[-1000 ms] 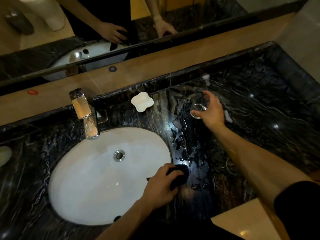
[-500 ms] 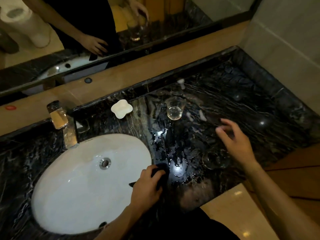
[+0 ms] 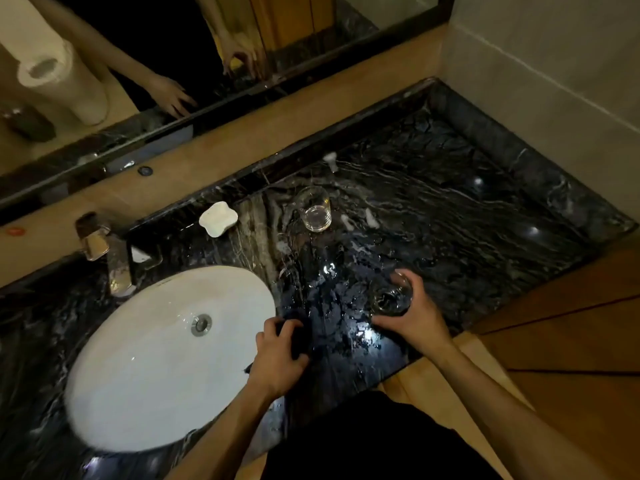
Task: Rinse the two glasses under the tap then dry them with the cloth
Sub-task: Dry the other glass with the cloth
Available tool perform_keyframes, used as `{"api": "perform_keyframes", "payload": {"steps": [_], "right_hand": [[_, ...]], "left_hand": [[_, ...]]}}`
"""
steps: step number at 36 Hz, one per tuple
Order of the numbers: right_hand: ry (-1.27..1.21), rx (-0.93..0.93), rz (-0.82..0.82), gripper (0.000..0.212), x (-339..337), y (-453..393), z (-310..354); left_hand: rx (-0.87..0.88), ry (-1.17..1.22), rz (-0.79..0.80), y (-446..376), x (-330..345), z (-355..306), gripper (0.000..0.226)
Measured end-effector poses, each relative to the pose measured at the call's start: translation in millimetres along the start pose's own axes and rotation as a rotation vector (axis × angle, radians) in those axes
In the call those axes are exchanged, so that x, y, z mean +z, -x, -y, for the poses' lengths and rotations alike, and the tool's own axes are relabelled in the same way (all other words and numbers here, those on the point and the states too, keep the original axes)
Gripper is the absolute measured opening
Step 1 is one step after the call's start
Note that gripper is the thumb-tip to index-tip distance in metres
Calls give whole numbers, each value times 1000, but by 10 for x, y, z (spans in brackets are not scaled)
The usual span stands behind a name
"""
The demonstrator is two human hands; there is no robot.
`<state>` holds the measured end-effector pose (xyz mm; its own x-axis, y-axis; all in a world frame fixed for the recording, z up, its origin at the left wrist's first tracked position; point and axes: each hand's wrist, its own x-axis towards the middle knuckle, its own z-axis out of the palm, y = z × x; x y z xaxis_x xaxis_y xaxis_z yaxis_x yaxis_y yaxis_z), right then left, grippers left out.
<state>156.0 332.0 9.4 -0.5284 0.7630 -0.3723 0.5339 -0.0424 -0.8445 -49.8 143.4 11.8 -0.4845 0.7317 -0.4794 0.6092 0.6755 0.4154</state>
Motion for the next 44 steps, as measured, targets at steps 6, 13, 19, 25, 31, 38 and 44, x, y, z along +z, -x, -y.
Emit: {"api": "perform_keyframes", "payload": {"steps": [6, 13, 19, 25, 31, 38, 44], "right_hand": [[-70, -76, -95, 81, 75, -5, 43], [-45, -245, -89, 77, -48, 146, 164], [99, -378, -77, 79, -109, 223, 286], [94, -492, -25, 75, -128, 342, 508], [216, -545, -3, 72, -176, 358, 591], [350, -652, 144, 79, -350, 250, 719], [455, -584, 413, 91, -483, 139, 1069]], "left_hand": [[-25, 175, -27, 39, -165, -144, 57], [160, 572, -183, 393, -548, -708, 50], [490, 477, -369, 622, -665, -1205, 48], [417, 345, -381, 602, -459, -1451, 51], [293, 304, -347, 594, -432, -1572, 53], [429, 278, 184, 509, -721, -1514, 74], [471, 181, 63, 430, -755, -1462, 75]]}}
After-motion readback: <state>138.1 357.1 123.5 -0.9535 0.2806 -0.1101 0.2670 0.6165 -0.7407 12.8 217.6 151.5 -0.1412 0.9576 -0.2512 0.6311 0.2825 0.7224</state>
